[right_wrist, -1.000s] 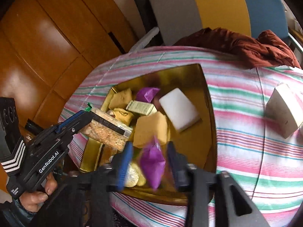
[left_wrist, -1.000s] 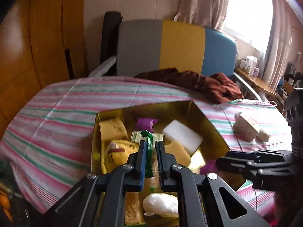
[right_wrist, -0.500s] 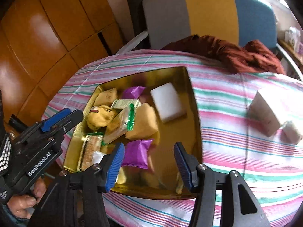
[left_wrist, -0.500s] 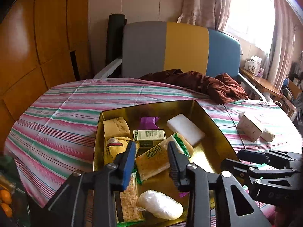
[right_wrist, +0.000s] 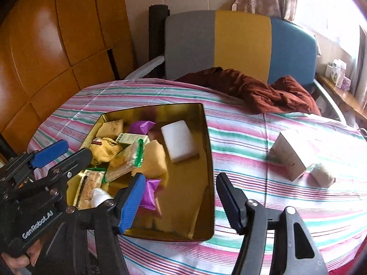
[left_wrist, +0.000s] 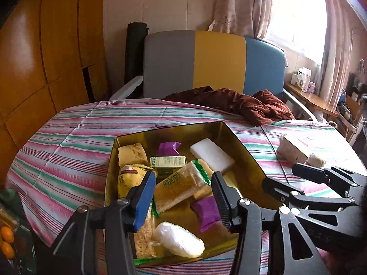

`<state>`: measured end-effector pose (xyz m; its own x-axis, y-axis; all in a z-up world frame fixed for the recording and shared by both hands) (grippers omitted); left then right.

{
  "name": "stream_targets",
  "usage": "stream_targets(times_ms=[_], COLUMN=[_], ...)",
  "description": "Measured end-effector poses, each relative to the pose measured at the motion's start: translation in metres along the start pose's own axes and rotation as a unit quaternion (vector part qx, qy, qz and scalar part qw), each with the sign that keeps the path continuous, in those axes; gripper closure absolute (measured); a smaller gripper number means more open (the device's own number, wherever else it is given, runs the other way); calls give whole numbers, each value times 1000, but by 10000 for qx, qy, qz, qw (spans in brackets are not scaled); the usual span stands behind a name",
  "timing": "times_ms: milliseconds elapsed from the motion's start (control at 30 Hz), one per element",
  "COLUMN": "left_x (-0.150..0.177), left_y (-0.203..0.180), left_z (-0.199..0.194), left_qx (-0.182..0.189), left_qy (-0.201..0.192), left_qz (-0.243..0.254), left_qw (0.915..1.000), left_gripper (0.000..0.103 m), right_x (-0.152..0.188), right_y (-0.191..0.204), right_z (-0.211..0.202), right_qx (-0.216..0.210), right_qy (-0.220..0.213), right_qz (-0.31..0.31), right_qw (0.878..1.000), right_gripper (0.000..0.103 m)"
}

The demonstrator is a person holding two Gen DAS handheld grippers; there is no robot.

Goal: Organize objects
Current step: 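Release the cracker packet and purple cloth into the tray, then move both grippers toward the white box and pink roller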

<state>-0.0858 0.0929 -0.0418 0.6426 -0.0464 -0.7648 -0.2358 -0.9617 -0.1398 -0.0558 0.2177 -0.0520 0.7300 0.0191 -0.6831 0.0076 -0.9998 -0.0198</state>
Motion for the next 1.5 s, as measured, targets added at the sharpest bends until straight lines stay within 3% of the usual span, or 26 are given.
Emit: stream_targets(times_ms=[900, 1033, 1233, 1500], left_x=[6, 6, 6, 8], left_y=[-53, -64, -83, -106], left_z=[-4, -1, 2, 12], left_qx=[389, 467, 601, 696], left_qy=[93, 110, 139, 234], left_qz=[580, 689, 880, 1087], left_qw=[9975, 9965, 9942, 9914], left_gripper=[32, 31, 29, 29], right_x=[27, 28, 28, 27], right_y=[-96, -116, -166, -255], right_z=[-4, -7, -11, -18], right_qx=[717, 793, 930, 1625], right_qy=[328, 327, 368, 181], right_qz=[725, 857, 1285, 1848], right_qw=[9942, 9926, 9867, 9691], right_gripper=[35, 26, 26, 26])
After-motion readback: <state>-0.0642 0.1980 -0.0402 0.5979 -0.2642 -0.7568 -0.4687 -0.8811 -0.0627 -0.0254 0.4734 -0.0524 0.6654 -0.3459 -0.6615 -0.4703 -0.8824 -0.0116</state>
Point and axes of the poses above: each gripper's, at about its wrist camera, not at the fingertips, and z roughly the way its jaws point, y to its left, x to its underside, the point moved 6 cm from there along z, roughly the way its jaws point, and after that the axes turned 8 degrees about -z, right-handed, at the moved point
